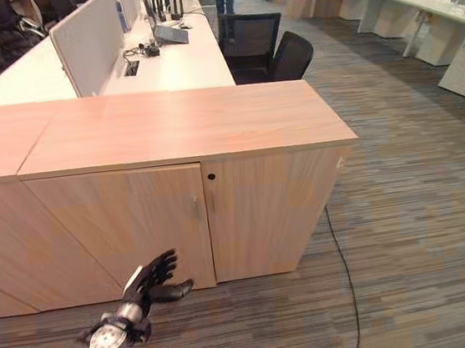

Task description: Put the empty folder in the office cabinet

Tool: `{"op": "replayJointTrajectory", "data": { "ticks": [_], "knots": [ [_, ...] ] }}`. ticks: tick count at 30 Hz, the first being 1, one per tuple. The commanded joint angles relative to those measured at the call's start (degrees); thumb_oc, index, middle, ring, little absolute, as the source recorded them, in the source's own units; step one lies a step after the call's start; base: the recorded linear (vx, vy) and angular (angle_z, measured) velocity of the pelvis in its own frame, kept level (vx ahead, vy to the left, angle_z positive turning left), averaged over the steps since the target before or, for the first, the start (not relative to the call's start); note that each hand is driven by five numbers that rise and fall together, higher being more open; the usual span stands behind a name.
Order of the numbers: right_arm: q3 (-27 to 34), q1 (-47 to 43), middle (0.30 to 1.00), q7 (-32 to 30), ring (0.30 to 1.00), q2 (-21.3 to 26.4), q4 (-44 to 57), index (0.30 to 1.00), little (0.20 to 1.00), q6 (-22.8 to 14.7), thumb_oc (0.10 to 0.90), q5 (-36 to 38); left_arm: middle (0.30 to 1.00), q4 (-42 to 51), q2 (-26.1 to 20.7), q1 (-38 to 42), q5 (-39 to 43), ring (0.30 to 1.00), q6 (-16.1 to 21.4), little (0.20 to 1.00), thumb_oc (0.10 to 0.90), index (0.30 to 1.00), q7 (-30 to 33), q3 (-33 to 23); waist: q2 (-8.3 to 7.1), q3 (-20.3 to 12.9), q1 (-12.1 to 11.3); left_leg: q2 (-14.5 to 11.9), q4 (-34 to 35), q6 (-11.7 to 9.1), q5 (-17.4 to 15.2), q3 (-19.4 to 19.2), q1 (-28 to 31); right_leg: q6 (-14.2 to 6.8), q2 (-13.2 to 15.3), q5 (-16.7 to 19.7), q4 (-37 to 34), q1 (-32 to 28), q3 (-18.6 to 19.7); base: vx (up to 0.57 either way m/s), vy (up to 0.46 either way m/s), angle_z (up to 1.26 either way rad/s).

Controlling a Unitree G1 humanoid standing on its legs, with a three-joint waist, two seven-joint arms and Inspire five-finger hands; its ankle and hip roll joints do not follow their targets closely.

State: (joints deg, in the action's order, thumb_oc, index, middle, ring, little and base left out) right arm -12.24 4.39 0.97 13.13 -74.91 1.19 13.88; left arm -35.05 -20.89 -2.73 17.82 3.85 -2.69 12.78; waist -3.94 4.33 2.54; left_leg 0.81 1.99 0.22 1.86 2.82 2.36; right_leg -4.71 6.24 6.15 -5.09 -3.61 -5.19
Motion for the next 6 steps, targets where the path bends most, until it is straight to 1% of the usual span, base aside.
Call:
{"op": "replayJointTrajectory", "data": {
  "ticks": [1, 2, 3, 4, 5, 6],
  "knots": [
    [-0.7, -3.5, 0.900, 0.7, 0.900, 0.6, -1.2, 0.900, 0.900, -0.8, 0.800, -1.0, 0.900, 2.9, 0.9, 3.1, 1.9, 0.900, 2.8, 0.900, 0.800, 0.900, 0.7, -2.4, 0.22, -0.6, -1.8, 0.1, -5.8, -2.0, -8.4, -0.6, -0.6, -0.6, -3.1, -5.8, 0.7, -1.5, -2.9, -0.04, 0.032, 0.06],
    [-0.2, -4.1, 0.900, 0.6, 0.900, 0.9, -2.1, 0.900, 0.900, -0.8, 0.800, -0.6, 0.900, -4.0, 2.0, 1.9, 0.2, 0.900, 2.2, 0.900, 0.800, 0.900, 1.1, -3.0, 0.46, -0.8, -2.4, -0.3, -2.2, -2.3, -6.4, 0.5, 0.0, -0.8, -3.0, -5.7, 0.6, -0.9, -3.7, -0.04, 0.032, 0.09],
    [-0.2, -4.2, 0.900, 0.6, 0.900, 0.9, -2.1, 0.900, 0.900, -0.8, 0.800, -0.6, 0.900, -4.1, 2.0, 2.0, 0.2, 0.900, 2.3, 0.900, 0.800, 0.900, 1.1, -3.0, 0.48, -0.8, -2.3, -0.3, -2.0, -2.3, -6.3, 0.5, 0.1, -0.7, -3.0, -5.7, 0.6, -0.9, -3.7, -0.05, 0.068, 0.16],
    [0.7, -4.9, 0.900, 0.4, 0.900, 1.4, -3.0, 0.900, 0.900, -0.6, 0.800, 0.0, 0.900, -19.7, 4.6, 1.4, -3.0, 0.900, 0.7, 0.900, 0.800, 0.900, 1.9, -4.3, 0.66, -1.4, -2.9, -0.8, 1.7, -2.4, -4.6, 2.0, 1.1, -1.0, -2.8, -5.8, 0.3, -0.6, -5.2, -0.01, 0.056, 0.40],
    [1.1, -4.9, 0.900, 0.2, 0.900, 1.6, -3.7, 0.900, 0.900, -0.8, 0.800, 0.1, 0.900, -31.3, 6.3, 1.6, -5.7, 0.900, 0.2, 0.900, 0.800, 0.900, 2.5, -6.1, 0.67, -2.0, -3.0, -0.9, 2.5, -2.4, -4.4, 2.5, 1.4, -1.1, -2.6, -5.9, 0.1, -0.6, -5.9, -0.01, 0.056, 0.45],
    [1.1, -5.0, 0.900, 0.2, 0.900, 1.6, -3.8, 0.900, 0.900, -0.8, 0.800, 0.1, 0.900, -31.4, 6.4, 1.7, -5.7, 0.900, 0.3, 0.900, 0.800, 0.900, 2.5, -6.1, 0.70, -2.0, -3.0, -0.9, 2.5, -2.4, -4.4, 2.6, 1.4, -1.1, -2.6, -5.9, 0.1, -0.7, -6.0, 0.01, 0.031, 0.52]
  ]
}}
